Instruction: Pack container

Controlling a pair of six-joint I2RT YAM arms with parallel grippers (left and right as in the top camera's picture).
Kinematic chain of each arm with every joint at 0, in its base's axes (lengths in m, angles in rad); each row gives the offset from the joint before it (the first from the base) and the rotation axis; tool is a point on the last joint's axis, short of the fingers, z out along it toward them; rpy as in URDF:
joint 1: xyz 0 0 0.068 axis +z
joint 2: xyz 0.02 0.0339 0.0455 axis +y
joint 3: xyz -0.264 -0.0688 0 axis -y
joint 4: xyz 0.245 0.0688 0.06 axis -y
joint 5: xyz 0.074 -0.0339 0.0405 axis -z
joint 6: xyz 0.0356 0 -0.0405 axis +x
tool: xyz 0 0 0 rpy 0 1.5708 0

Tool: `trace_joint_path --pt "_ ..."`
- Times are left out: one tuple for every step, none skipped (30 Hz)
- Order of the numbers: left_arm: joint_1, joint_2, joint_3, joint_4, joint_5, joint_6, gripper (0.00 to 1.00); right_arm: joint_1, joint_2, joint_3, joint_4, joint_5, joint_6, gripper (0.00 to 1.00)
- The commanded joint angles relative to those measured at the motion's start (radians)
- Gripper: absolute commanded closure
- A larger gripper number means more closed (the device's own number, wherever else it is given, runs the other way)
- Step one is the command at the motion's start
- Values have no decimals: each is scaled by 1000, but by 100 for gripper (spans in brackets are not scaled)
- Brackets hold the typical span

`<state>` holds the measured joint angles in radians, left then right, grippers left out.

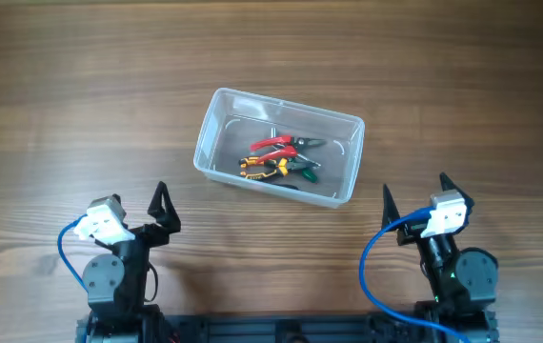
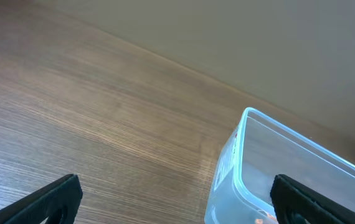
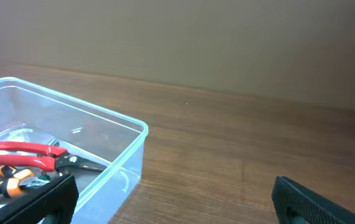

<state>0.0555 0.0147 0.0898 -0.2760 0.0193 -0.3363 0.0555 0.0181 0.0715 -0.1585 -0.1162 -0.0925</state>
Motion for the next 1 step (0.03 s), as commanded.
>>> trace_joint_path --pt "8 -7 -5 3 -10 -12 0 -4 -16 -1 7 -19 -10 0"
